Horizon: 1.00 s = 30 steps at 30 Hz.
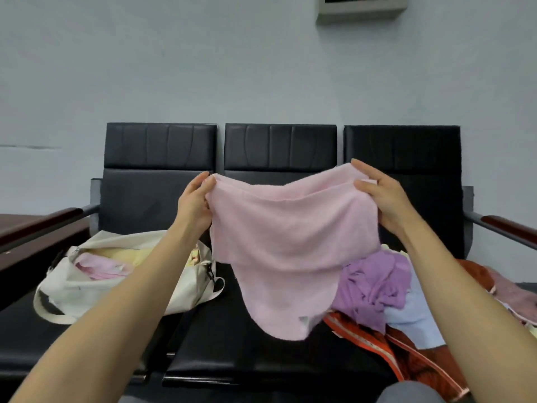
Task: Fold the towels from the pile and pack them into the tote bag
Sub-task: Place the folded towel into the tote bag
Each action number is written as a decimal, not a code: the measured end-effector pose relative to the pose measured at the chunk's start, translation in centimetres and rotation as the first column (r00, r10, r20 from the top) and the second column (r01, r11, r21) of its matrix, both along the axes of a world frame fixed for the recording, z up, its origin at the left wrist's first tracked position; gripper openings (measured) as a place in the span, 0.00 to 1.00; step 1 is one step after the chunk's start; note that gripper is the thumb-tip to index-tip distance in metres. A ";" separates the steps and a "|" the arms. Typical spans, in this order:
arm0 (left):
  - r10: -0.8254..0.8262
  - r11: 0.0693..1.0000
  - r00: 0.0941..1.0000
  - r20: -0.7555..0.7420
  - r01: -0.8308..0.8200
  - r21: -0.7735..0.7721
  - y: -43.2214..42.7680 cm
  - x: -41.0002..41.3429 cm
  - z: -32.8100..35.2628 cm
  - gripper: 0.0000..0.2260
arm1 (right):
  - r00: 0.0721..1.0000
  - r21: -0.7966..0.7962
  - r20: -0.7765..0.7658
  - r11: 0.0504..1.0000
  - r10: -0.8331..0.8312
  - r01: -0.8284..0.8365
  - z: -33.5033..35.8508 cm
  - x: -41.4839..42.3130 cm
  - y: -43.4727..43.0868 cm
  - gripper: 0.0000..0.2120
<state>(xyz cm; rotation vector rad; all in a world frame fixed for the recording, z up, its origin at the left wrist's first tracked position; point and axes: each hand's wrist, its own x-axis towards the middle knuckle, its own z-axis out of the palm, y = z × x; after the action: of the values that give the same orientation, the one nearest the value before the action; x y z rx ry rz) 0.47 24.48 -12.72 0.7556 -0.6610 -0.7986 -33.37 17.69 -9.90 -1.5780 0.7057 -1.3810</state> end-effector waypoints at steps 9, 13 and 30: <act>0.060 0.982 0.997 0.050 -0.068 0.176 0.2 1.7 3.7 0.11 | 0.997 -0.039 -0.051 0.998 -0.052 0.050 1.2 -0.2 0.3 0.19; 0.011 0.996 0.983 0.184 -0.027 0.086 0.1 2.1 4.9 0.12 | 0.999 -0.040 0.003 0.998 -0.045 0.045 1.7 0.2 -0.4 0.17; 0.120 0.949 0.769 0.628 -0.275 0.156 -1.3 3.4 4.6 0.12 | 0.970 0.243 0.231 0.970 -0.070 0.012 -0.2 0.7 -3.7 0.16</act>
<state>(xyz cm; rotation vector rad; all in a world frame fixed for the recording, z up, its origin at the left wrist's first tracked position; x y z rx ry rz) 3.83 23.18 -8.16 1.3154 -1.0566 -0.4231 -32.70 14.04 -10.07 -1.1906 0.7317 -1.4282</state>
